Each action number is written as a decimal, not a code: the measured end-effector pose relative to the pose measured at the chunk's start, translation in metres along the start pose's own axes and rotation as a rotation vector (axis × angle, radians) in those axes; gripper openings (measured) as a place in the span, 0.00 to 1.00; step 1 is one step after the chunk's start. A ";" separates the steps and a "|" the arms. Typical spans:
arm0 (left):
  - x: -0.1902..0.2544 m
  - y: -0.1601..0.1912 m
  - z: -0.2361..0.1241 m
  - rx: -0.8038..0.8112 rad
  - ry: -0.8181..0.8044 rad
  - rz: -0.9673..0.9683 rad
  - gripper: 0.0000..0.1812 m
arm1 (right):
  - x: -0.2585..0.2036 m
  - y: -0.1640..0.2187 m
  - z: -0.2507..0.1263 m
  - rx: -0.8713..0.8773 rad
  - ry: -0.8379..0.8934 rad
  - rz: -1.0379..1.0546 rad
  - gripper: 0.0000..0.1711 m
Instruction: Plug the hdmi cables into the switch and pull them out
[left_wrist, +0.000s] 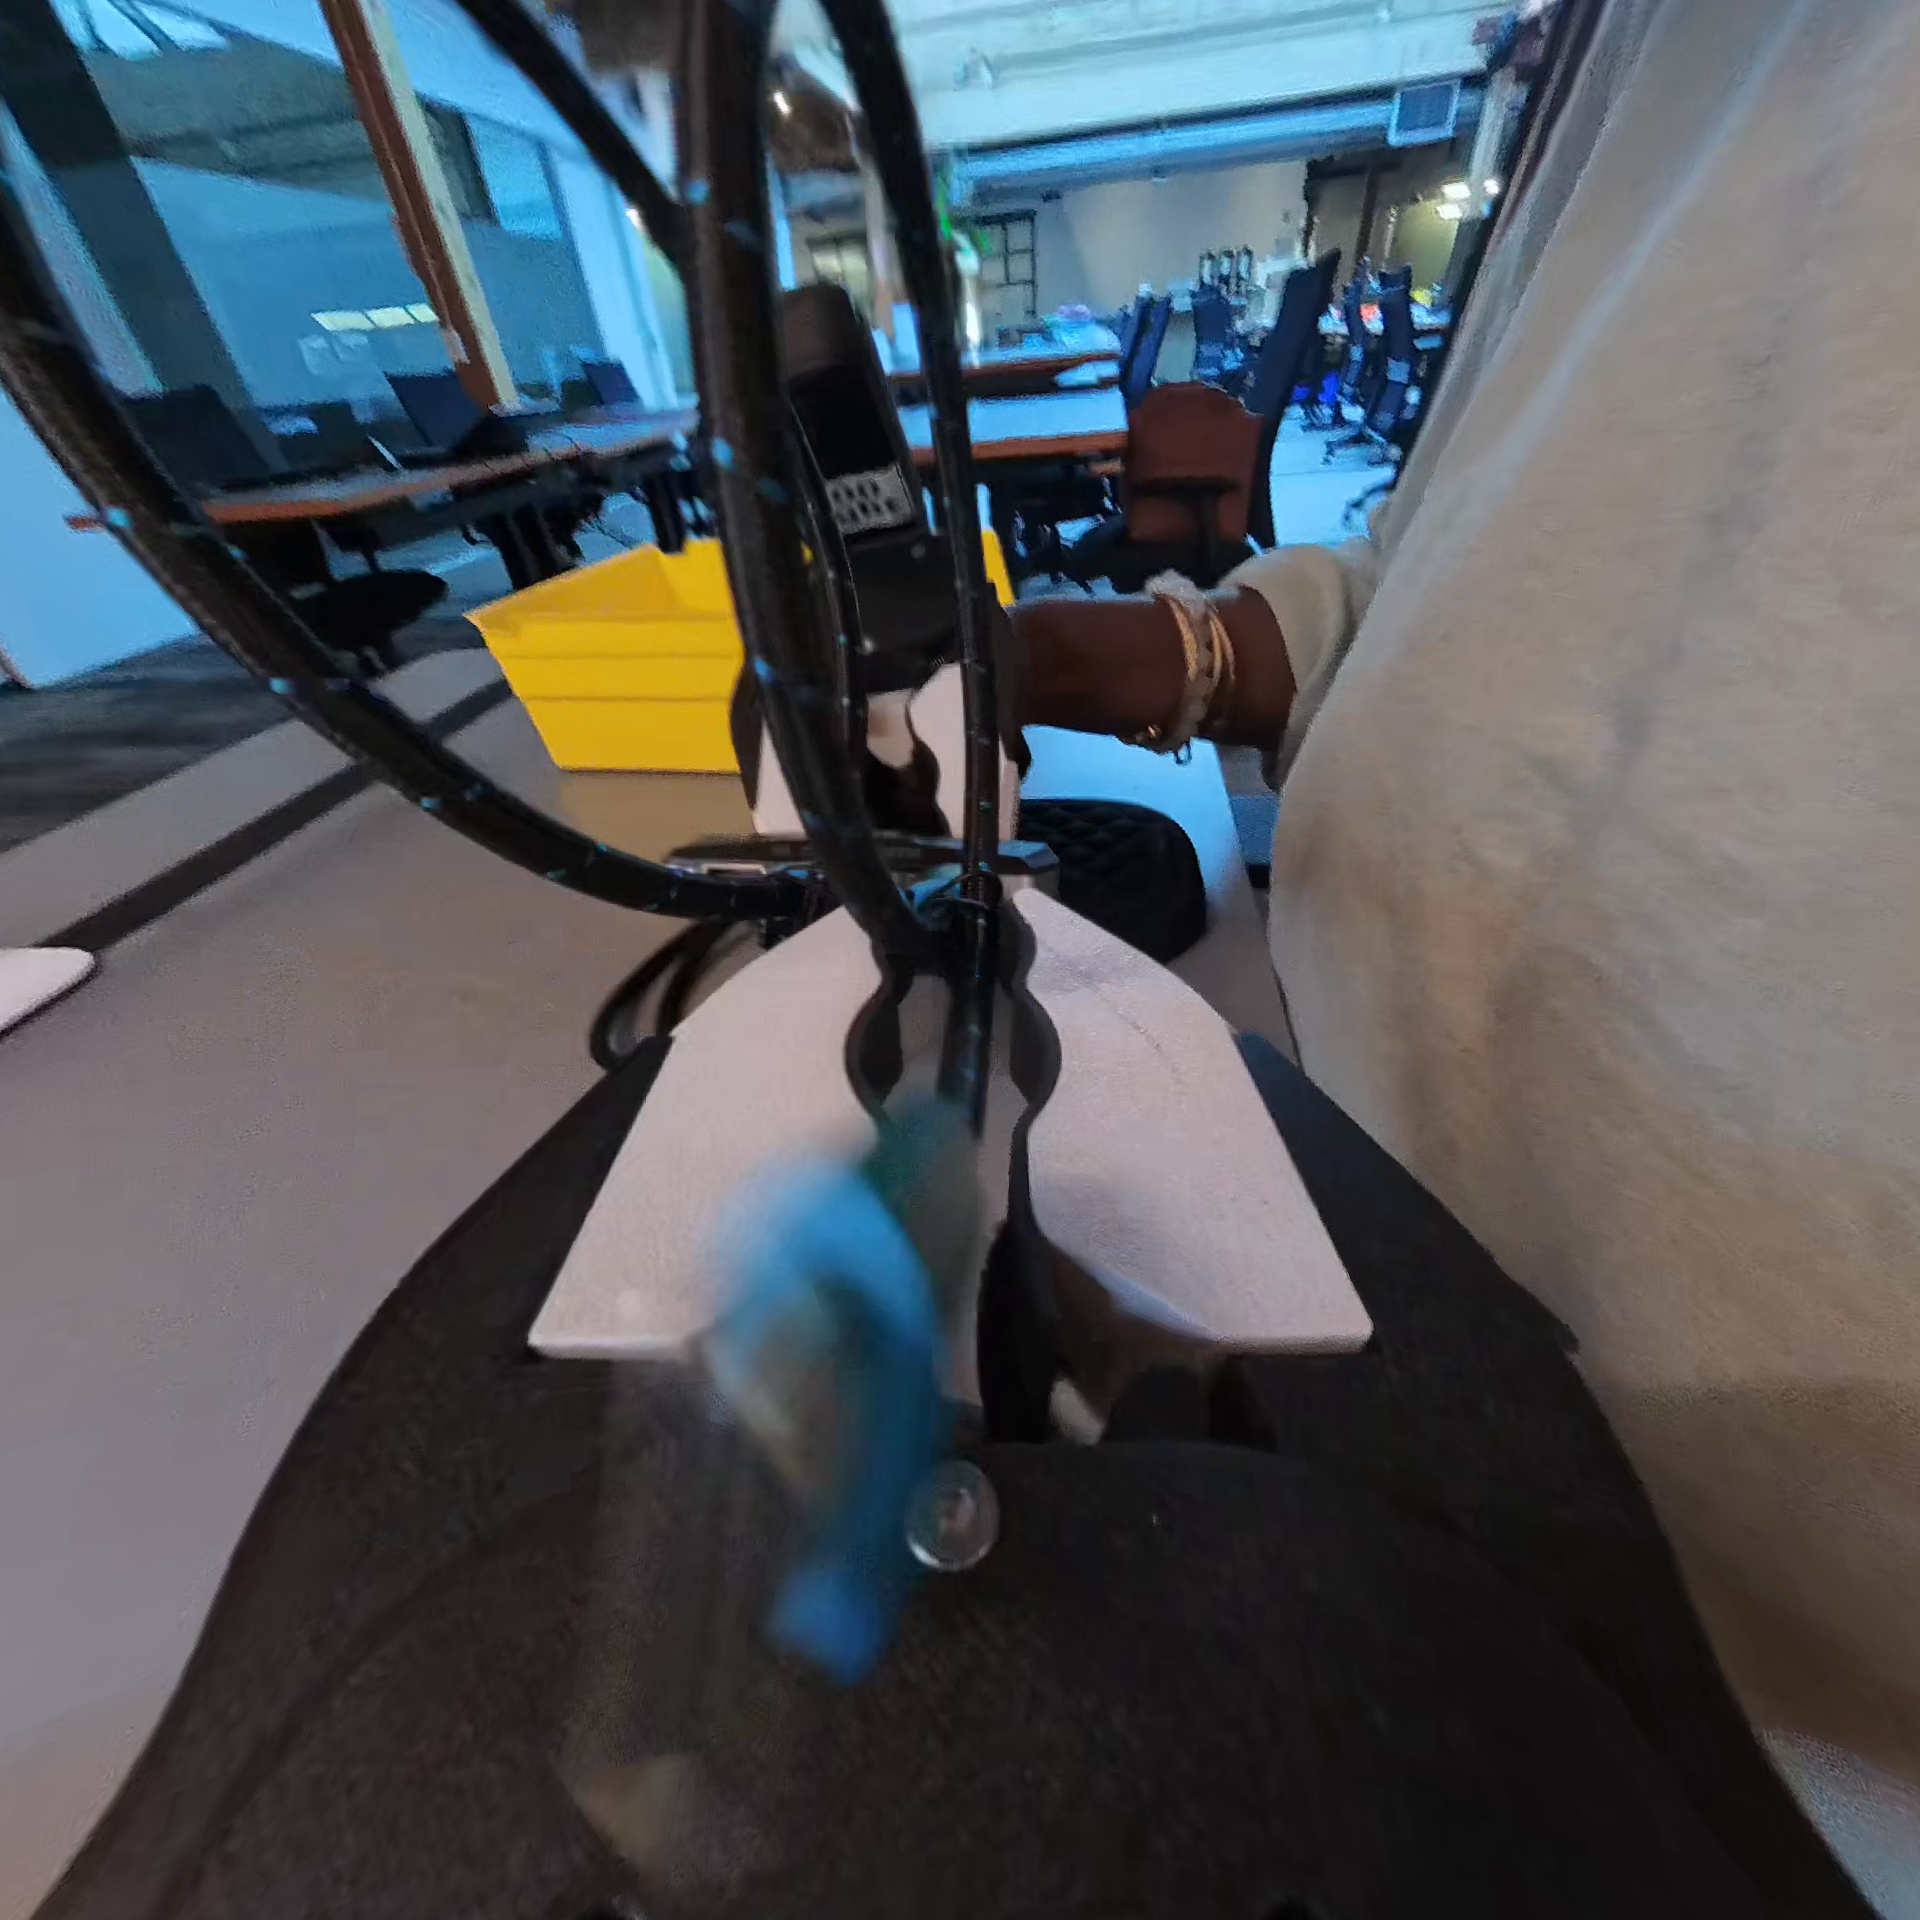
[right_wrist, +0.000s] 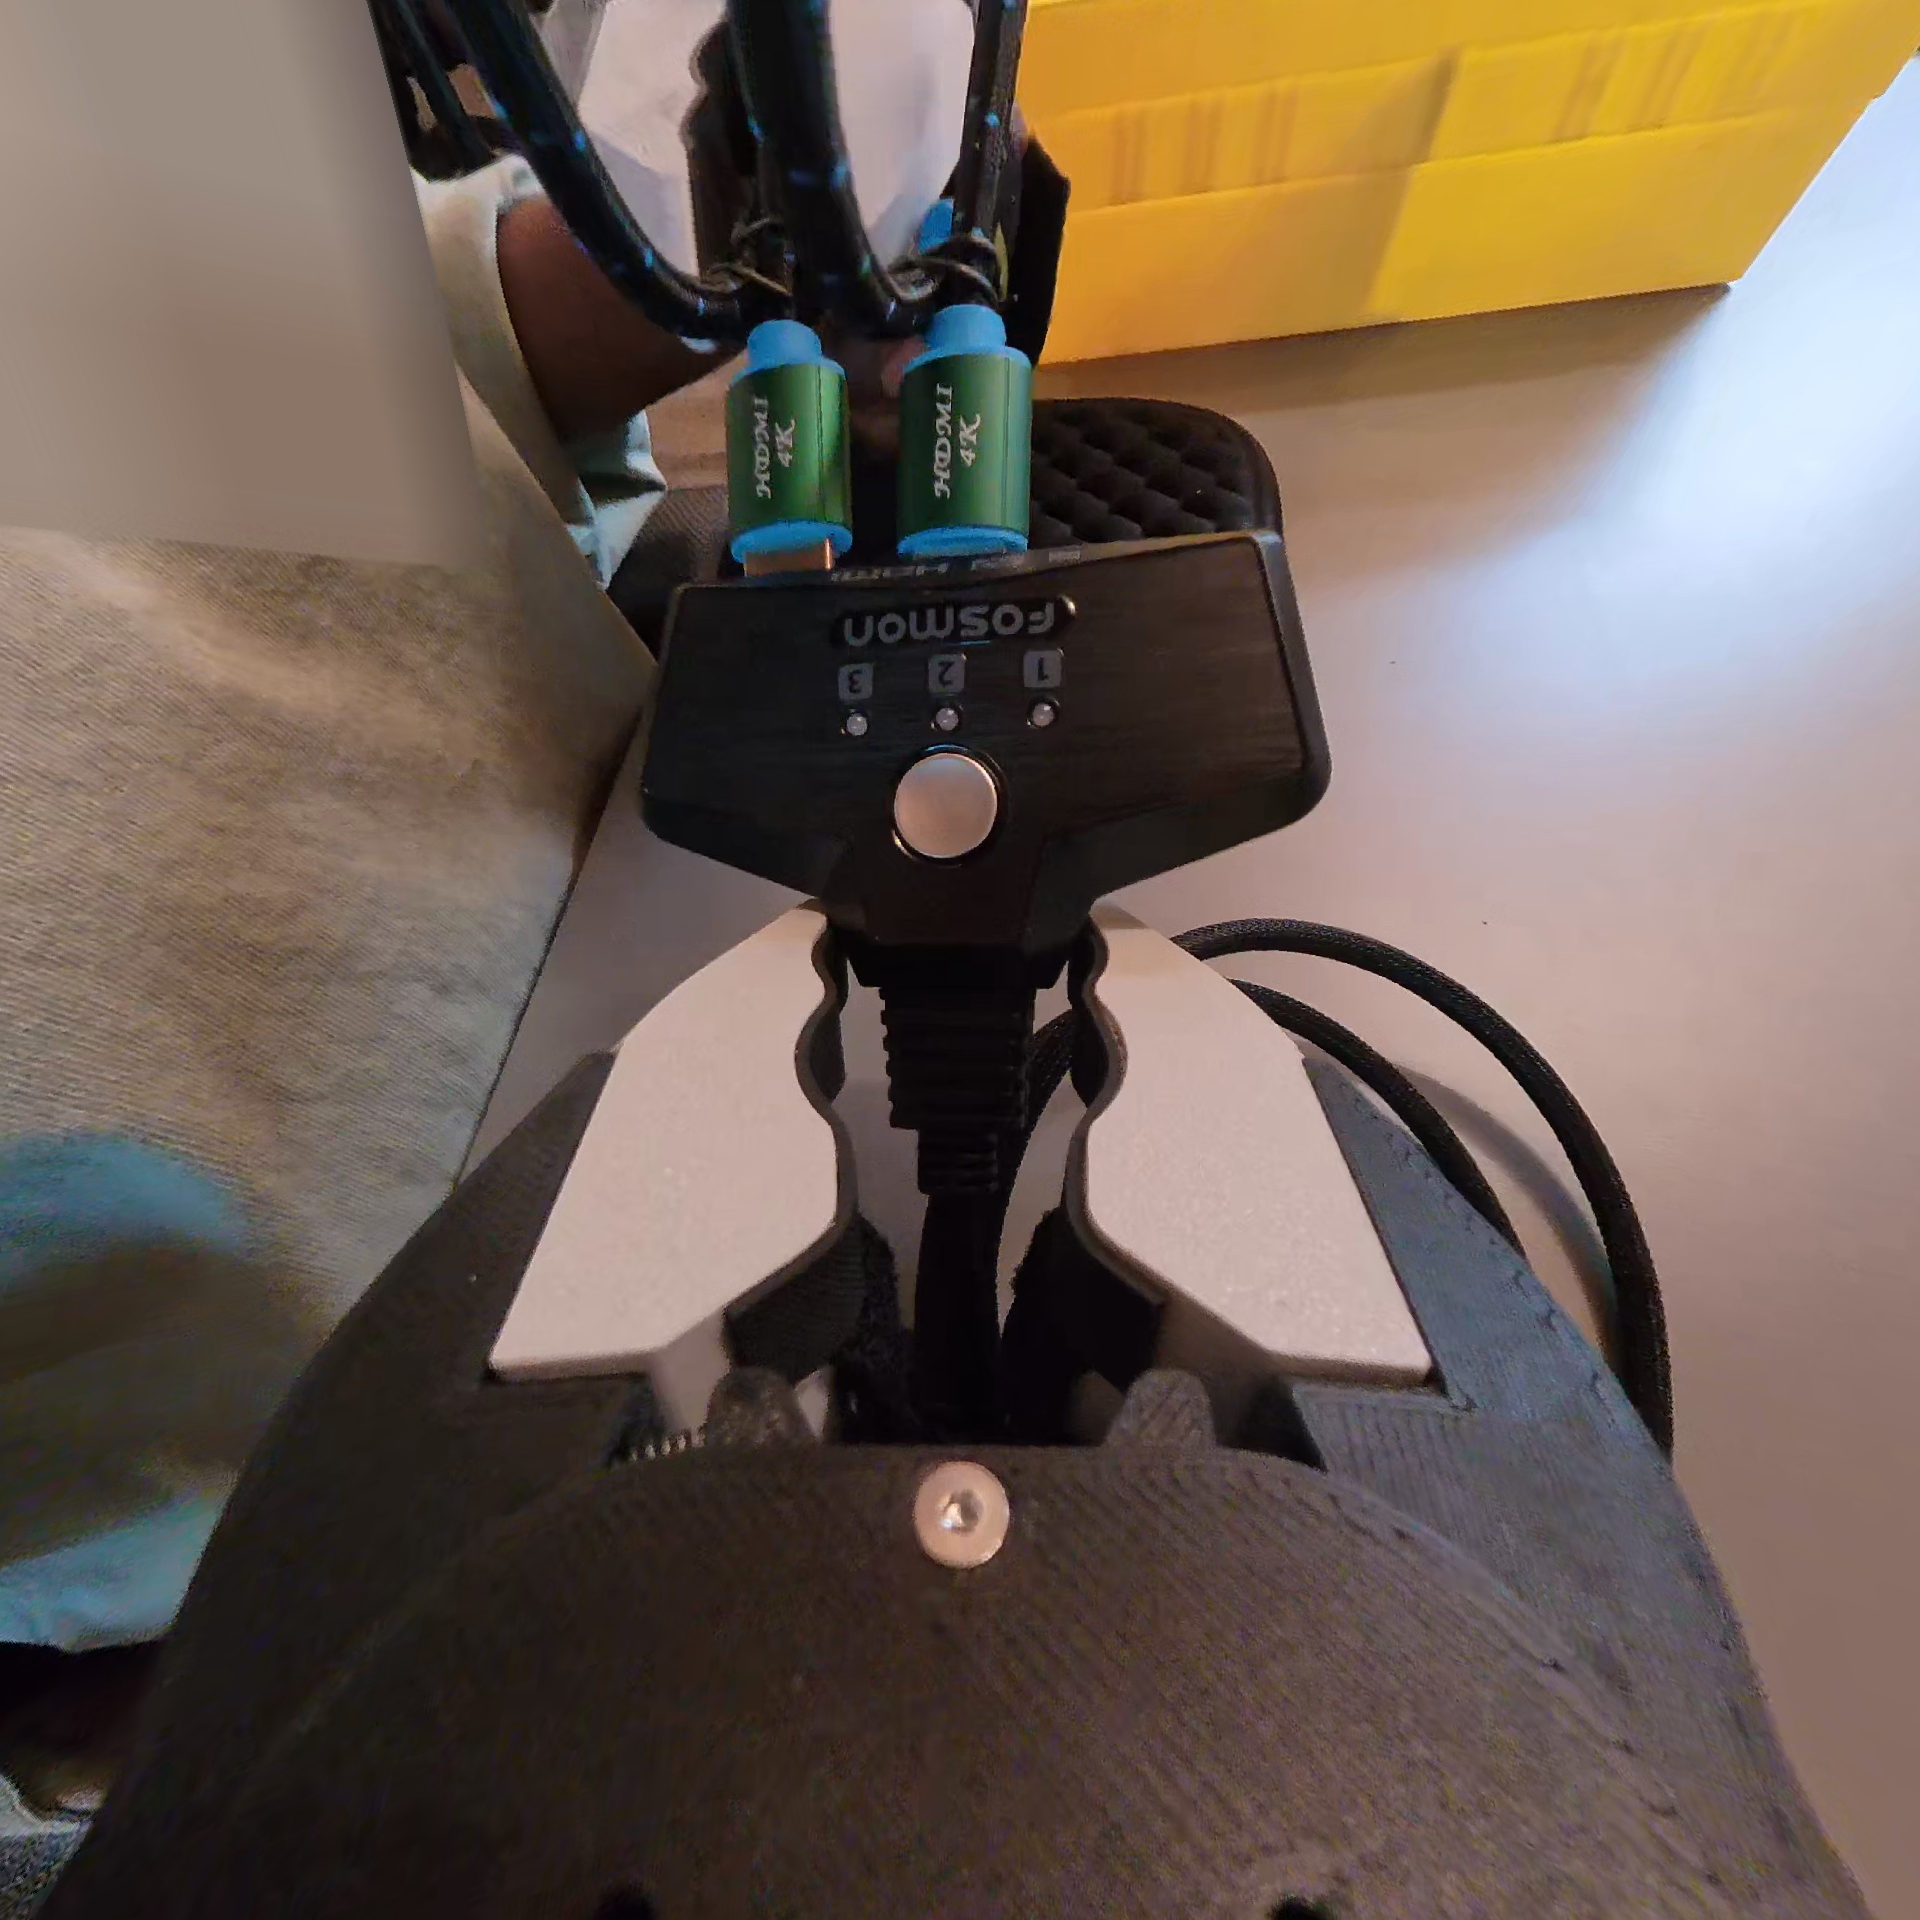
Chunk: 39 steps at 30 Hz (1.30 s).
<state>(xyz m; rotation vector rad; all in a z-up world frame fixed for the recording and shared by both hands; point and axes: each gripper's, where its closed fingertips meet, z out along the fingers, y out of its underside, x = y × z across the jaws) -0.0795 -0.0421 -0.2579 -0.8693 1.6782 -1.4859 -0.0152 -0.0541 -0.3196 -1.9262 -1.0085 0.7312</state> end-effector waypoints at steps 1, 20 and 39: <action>0.002 0.005 0.001 -0.035 0.016 -0.005 0.09 | 0.000 0.000 0.000 -0.011 0.007 -0.009 0.24; -0.006 0.022 0.004 -0.121 -0.007 0.051 0.08 | 0.007 0.005 0.005 -0.041 0.029 0.067 0.23; -0.044 -0.048 -0.051 0.606 -0.320 -0.078 0.30 | 0.047 -0.123 -0.087 0.530 0.365 -0.151 0.24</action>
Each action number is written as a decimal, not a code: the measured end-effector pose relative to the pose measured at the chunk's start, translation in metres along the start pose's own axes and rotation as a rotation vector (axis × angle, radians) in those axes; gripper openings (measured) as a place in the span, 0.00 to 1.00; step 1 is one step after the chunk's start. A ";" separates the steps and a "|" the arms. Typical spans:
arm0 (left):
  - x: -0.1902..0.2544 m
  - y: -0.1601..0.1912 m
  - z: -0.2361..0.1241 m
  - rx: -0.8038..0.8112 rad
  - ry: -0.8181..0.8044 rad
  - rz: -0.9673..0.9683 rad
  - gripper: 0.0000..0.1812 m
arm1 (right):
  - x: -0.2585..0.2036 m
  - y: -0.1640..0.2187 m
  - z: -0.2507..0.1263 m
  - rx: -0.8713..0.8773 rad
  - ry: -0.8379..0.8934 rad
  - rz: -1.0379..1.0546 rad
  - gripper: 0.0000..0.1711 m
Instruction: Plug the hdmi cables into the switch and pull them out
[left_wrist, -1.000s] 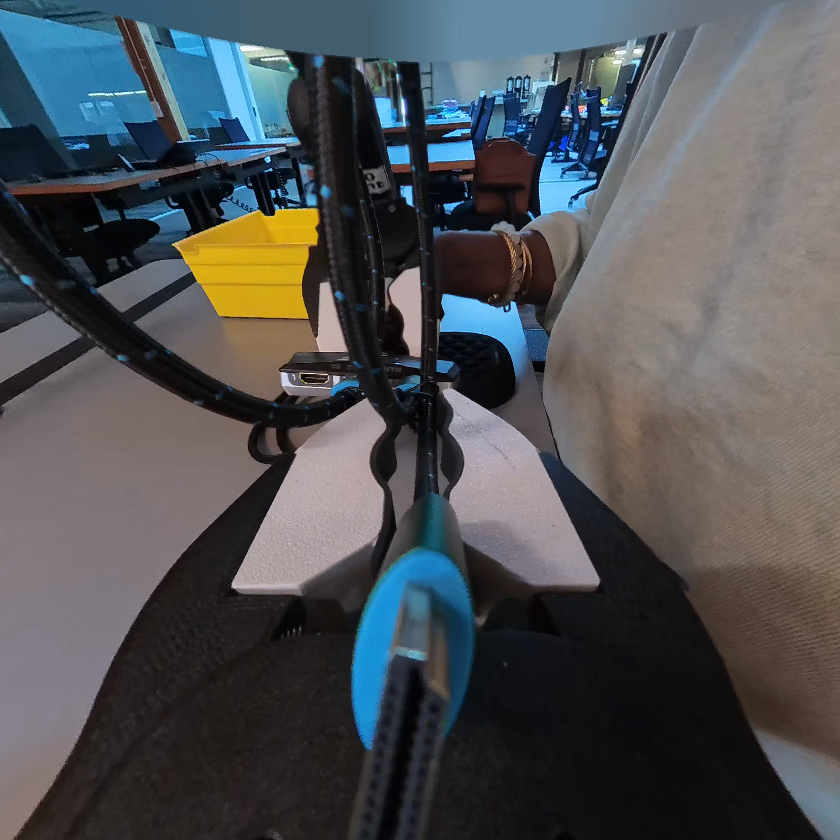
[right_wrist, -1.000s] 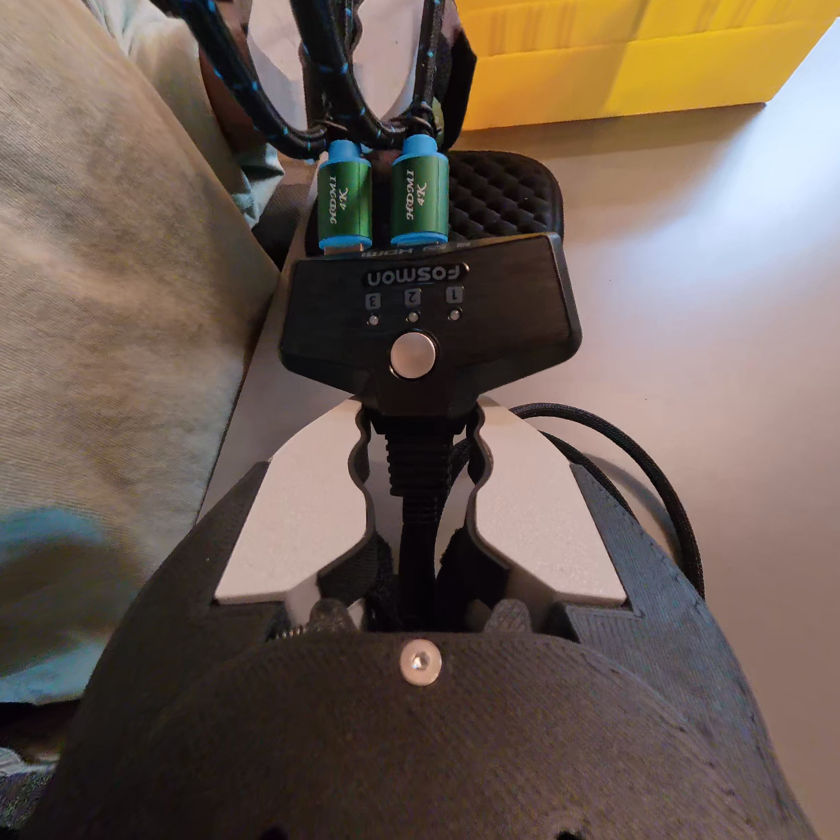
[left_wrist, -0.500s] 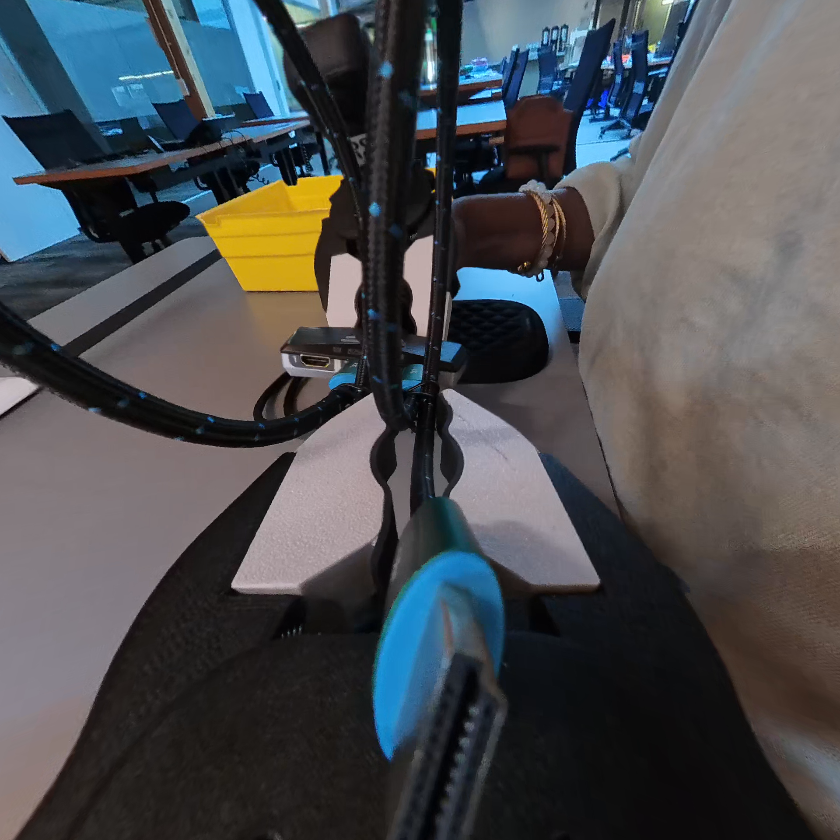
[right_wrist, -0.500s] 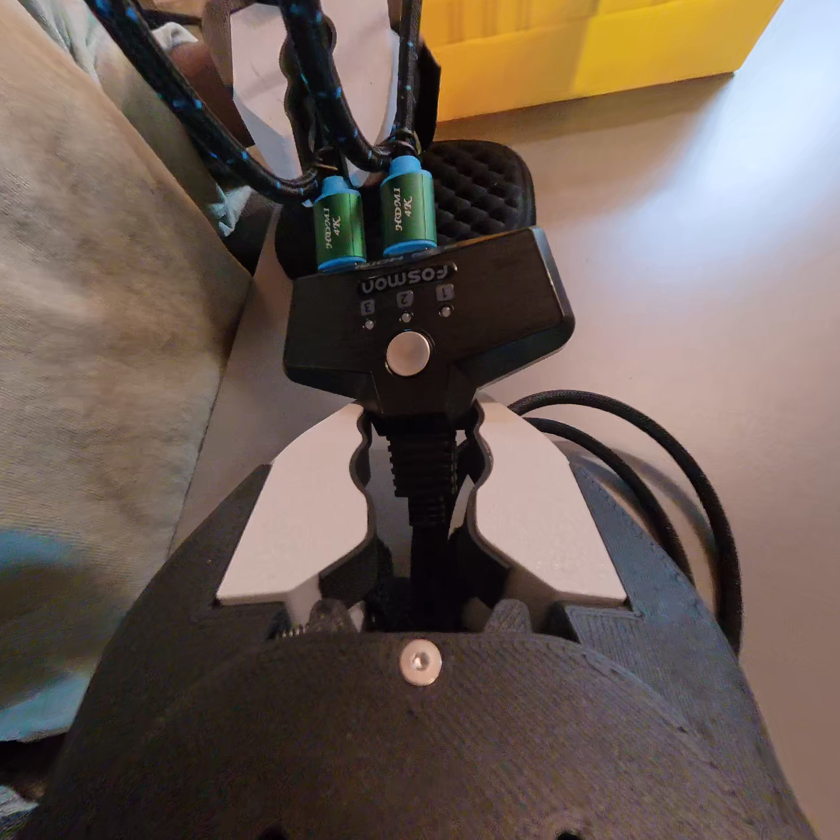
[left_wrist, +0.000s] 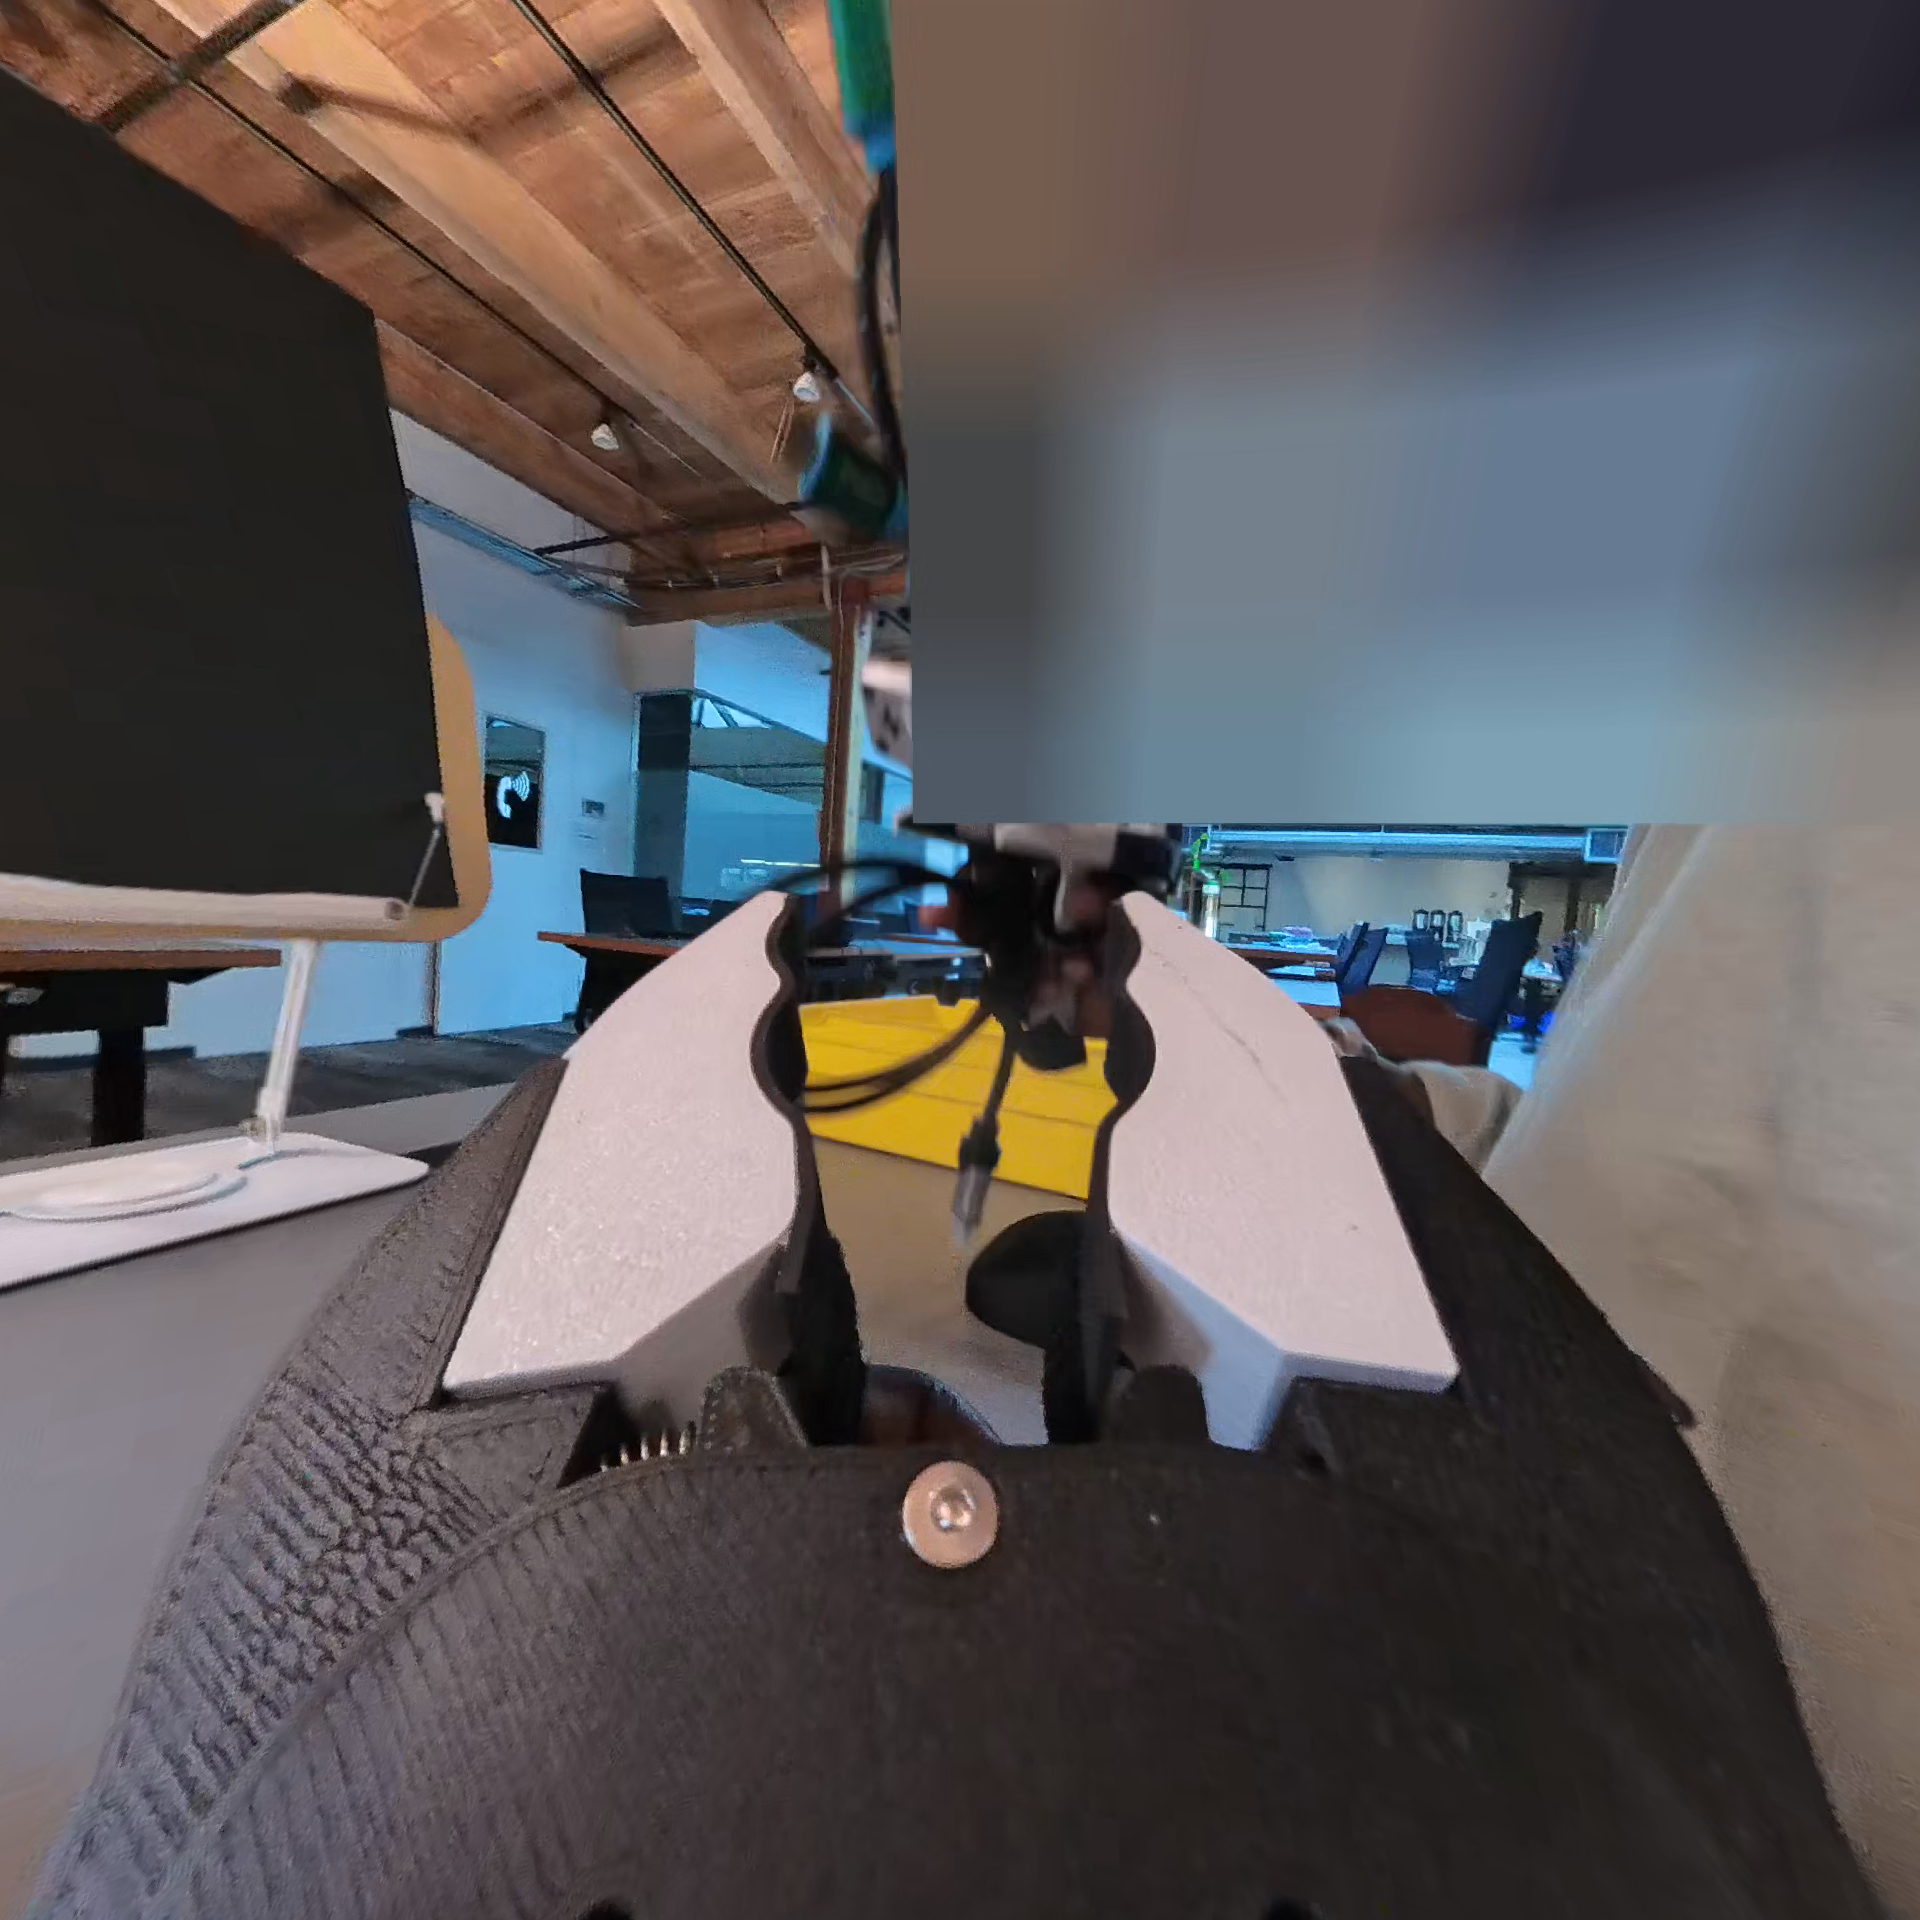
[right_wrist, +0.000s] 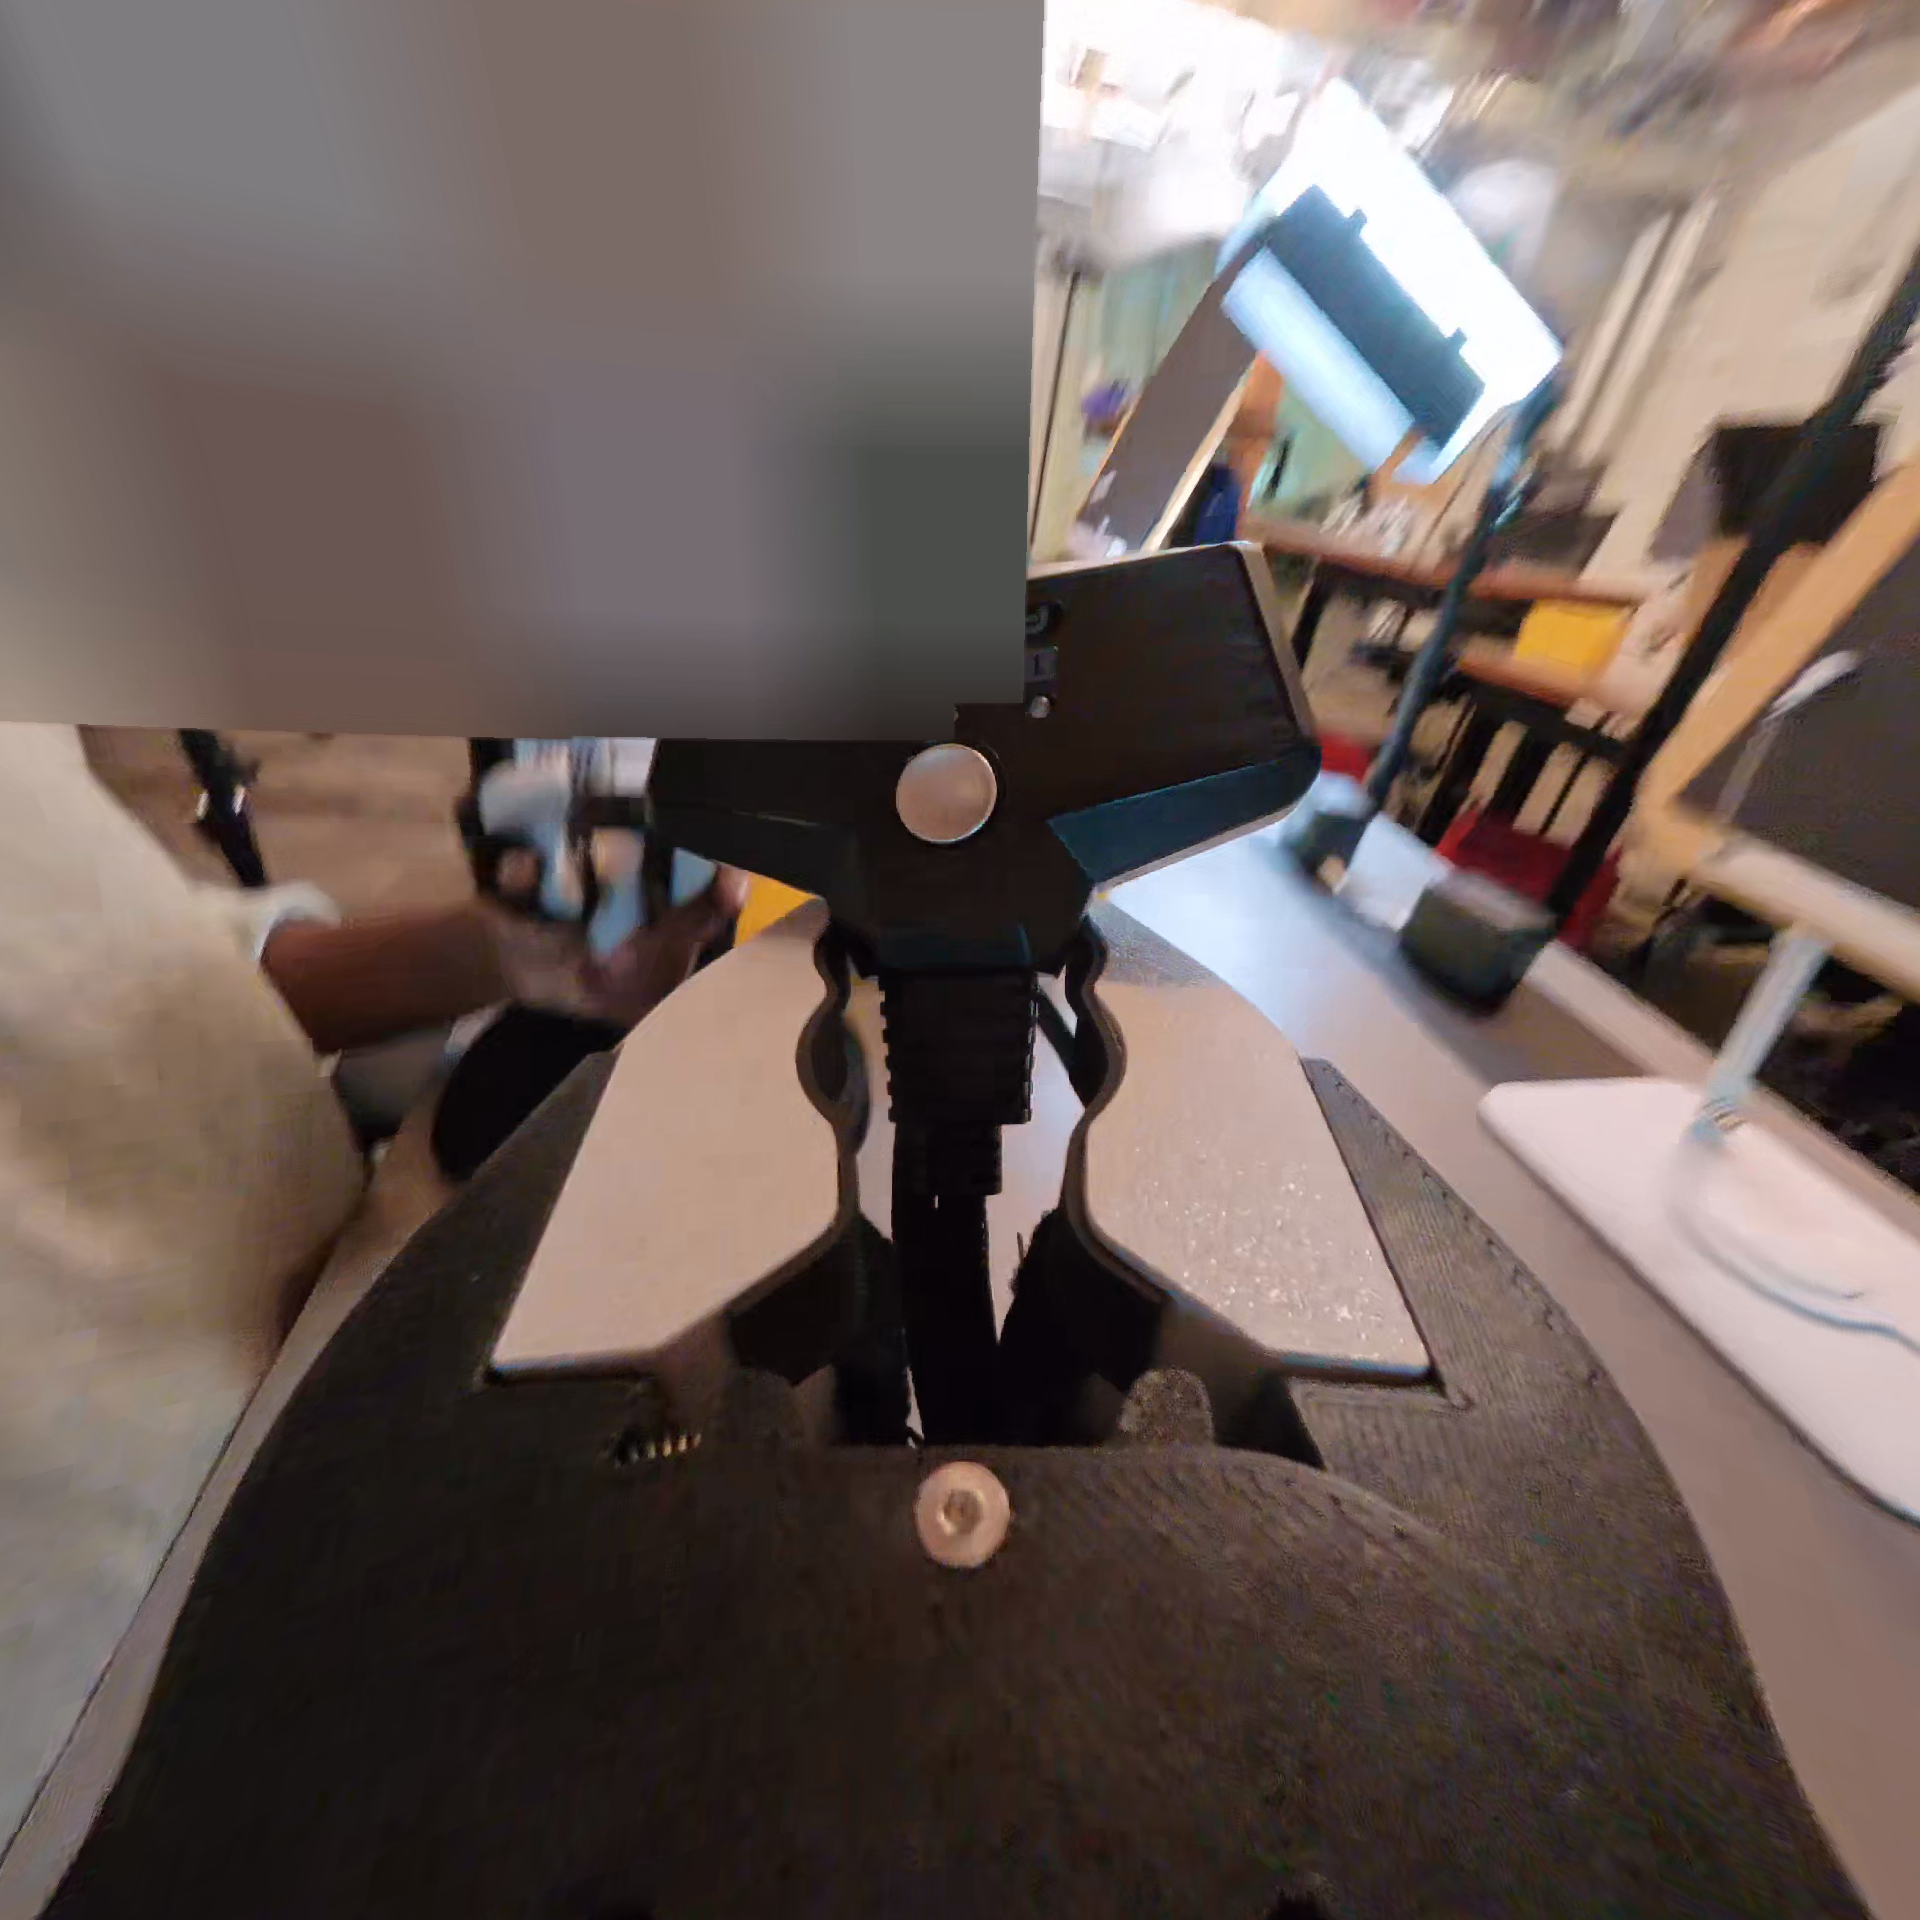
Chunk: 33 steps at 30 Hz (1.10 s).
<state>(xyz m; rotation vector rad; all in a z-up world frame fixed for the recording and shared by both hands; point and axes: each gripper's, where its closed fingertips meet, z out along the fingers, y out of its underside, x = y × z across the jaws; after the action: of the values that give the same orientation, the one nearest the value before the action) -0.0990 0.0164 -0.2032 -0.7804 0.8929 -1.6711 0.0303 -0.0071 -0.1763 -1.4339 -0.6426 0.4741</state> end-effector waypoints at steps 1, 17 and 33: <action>0.002 0.005 0.000 -0.008 0.005 -0.004 0.30 | 0.008 -0.018 -0.010 0.077 0.029 0.000 0.24; 0.007 0.027 0.004 -0.095 -0.017 0.095 0.28 | 0.073 -0.124 -0.229 0.159 0.812 -0.192 0.23; 0.005 0.029 0.005 -0.103 -0.034 0.100 0.26 | 0.115 0.043 -0.337 -0.243 1.342 0.151 0.23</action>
<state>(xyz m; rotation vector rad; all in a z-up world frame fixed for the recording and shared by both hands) -0.0822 0.0053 -0.2254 -0.8187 0.9845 -1.5301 0.3419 -0.1808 -0.2113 -1.6606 0.5097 -0.4993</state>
